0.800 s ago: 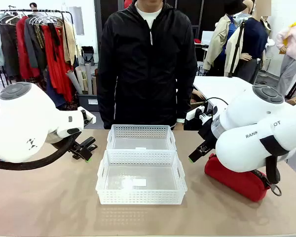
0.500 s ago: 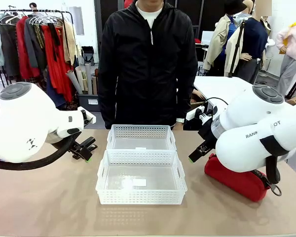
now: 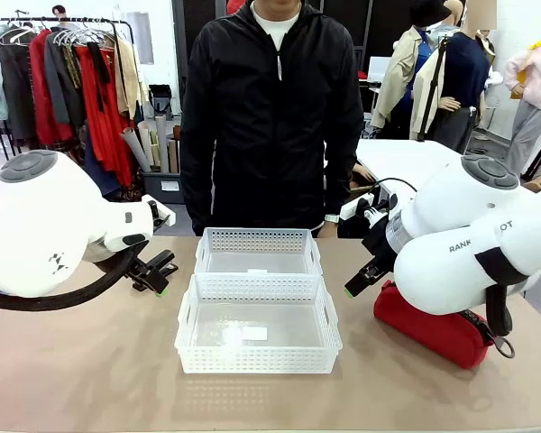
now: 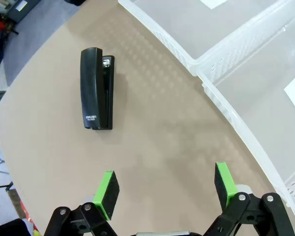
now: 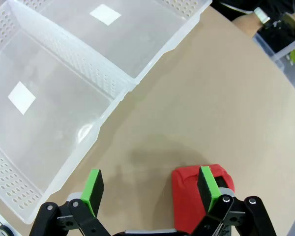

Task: Distribute items into two baskets.
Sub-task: Pick up the Pencil pouch that the person points to.

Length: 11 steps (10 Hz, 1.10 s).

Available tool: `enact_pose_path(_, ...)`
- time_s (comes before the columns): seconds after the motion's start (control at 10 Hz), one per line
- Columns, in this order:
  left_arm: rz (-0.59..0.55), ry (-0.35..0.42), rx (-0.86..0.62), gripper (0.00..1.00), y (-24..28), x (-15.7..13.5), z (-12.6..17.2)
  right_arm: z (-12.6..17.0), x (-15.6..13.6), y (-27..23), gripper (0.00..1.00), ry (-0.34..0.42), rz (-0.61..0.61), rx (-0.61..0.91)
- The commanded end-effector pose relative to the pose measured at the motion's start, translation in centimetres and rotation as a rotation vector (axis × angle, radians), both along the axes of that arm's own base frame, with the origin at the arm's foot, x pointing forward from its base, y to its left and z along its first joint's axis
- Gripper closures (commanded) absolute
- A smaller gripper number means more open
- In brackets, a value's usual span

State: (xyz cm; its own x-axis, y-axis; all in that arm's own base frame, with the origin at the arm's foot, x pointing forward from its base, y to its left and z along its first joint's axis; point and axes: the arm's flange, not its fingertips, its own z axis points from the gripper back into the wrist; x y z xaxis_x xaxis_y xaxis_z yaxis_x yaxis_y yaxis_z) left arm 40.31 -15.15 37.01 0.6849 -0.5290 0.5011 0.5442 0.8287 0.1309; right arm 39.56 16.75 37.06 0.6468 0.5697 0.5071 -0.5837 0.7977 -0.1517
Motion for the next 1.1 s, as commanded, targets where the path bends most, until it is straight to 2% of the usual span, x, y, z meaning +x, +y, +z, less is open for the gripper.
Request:
enact_pose_path(0.0,0.000,0.000,0.000,0.00,0.0,0.0,0.0,0.0,0.0,0.0,0.00,0.000,0.000,0.000)
enact_pose_path(0.4,0.000,0.000,0.000,0.00,0.0,0.0,0.0,0.0,0.0,0.0,0.00,0.000,0.000,0.000)
enact_pose_path(0.6,-0.038,0.009,-0.001,0.00,0.0,0.9,1.6,1.1,0.5,-0.5,0.00,-0.001,-0.007,0.012)
enact_pose_path(0.8,-0.019,0.047,-0.022,0.00,1.2,3.8,4.4,3.3,2.4,-1.7,0.00,0.053,0.013,0.046)
enact_pose_path(1.0,0.019,0.134,-0.081,0.00,3.3,7.9,7.8,5.8,4.8,-3.9,0.00,0.112,0.060,0.115)
